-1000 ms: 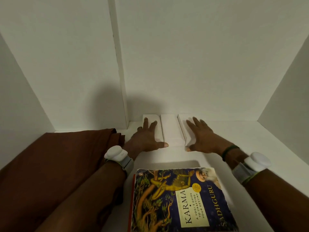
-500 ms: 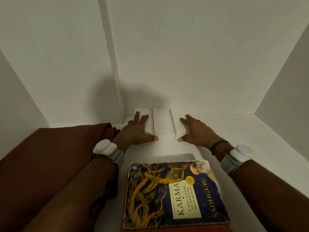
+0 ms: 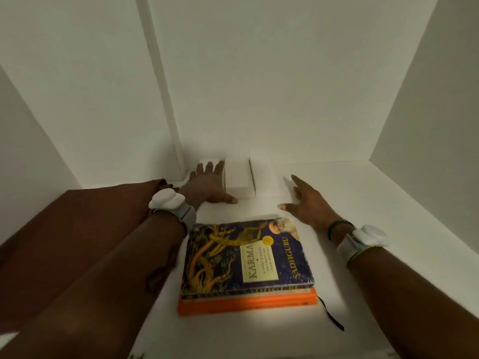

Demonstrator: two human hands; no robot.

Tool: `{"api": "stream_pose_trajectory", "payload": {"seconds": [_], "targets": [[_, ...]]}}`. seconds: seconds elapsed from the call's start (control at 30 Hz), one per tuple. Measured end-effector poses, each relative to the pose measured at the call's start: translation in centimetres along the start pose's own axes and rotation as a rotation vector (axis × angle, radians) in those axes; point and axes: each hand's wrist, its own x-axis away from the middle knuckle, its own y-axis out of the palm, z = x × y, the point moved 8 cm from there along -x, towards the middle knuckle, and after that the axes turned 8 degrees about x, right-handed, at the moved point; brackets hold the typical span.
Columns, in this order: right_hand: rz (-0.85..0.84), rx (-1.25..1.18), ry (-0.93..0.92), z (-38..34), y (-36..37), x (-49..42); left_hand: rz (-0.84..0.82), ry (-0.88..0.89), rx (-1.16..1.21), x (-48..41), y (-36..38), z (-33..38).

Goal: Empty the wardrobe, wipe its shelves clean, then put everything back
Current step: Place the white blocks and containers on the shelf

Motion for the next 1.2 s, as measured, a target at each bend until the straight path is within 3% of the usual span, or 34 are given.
{"api": "stream_pose_trajectory", "payload": {"seconds": [0.37, 0.53, 0.67, 0.77, 0.87, 1.1, 1.2], "targets": [[0.161, 0.105, -0.027, 7.0, -5.4, 15.5, 0.288, 0.354, 0.228, 14.6, 1.3, 21.5], [0.183, 0.143, 0.016, 10.0, -7.9, 24.7, 0.231, 0.533, 0.252, 22.9, 8.5, 30.4], [0.262, 0.172, 0.019, 12.1, -8.8, 33.8, 0.195, 0.677, 0.32, 29.6, 15.9, 34.1], [0.316, 0.167, 0.126, 15.5, -6.8, 42.6, 0.191, 0.684, 0.227, 34.1, 21.8, 35.3], [0.234, 0.165, 0.363, 20.4, -2.3, 53.0, 0.052, 0.709, 0.215, 39.6, 28.7, 36.3], [-0.042, 0.095, 0.899, 27.9, 8.7, 82.2, -0.551, 0.693, 0.175, 56.3, 45.2, 37.2], [-0.124, 0.008, 1.074, 28.7, 11.2, 94.0, -0.662, 0.728, 0.116, 63.6, 50.2, 38.6]]}}
